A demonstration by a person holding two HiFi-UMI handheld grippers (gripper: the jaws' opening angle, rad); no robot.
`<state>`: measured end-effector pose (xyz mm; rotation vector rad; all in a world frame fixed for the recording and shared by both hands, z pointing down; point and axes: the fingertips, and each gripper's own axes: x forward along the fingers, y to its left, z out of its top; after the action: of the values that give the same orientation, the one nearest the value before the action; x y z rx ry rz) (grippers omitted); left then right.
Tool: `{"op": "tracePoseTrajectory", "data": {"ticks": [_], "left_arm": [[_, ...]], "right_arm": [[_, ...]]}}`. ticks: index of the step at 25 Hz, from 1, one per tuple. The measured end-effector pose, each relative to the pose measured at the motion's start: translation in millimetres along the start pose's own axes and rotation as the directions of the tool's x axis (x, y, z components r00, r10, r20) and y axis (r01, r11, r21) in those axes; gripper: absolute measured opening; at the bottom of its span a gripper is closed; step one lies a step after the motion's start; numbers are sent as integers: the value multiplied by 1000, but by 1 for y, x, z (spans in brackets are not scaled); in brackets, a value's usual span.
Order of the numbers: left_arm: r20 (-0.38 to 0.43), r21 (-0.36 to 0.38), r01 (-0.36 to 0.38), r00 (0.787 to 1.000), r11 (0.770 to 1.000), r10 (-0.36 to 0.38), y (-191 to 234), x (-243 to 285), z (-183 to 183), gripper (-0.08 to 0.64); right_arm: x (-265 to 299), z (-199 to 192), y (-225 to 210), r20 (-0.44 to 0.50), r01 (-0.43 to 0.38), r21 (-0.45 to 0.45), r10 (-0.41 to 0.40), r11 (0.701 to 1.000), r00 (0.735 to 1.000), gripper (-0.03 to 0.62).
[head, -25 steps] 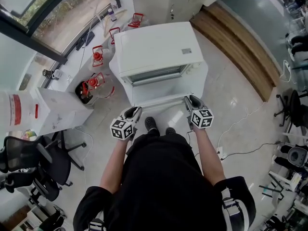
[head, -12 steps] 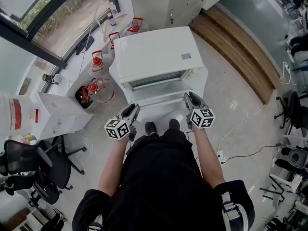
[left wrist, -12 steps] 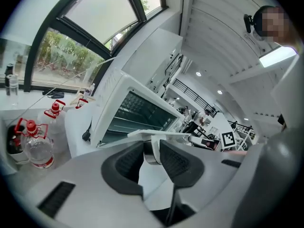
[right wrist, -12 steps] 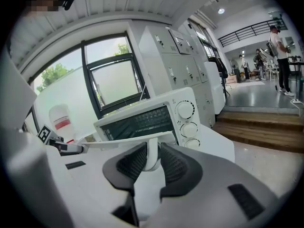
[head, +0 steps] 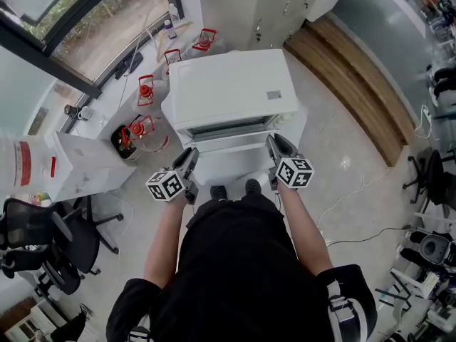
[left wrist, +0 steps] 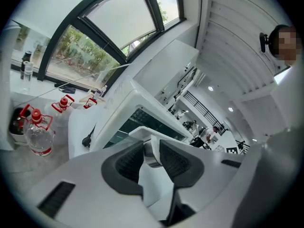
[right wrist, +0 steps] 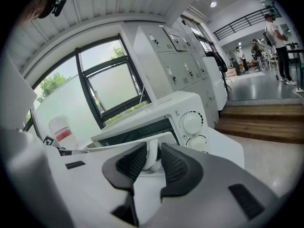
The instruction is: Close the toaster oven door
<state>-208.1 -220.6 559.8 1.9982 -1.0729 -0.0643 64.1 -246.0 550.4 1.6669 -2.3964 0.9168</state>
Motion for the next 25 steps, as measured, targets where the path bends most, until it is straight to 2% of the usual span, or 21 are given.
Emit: {"op": "tracePoseTrajectory", "data": {"ticks": [3,9,25], "left_arm": [[13,-25,-22,1000,999,23,0,9,12,117],[46,-29,-34,998,999,35,1,19,31,117],[86,-24,-37,996,999,39,6,30,47,117]], "right_arm": [[9,12,-2,-12,1,-3,-1,1000,1000,114],[25,27,-2,-5,-21,4,21,1000,1000,115],[41,41,-4,3,-62,9,62,998,998,121]]}}
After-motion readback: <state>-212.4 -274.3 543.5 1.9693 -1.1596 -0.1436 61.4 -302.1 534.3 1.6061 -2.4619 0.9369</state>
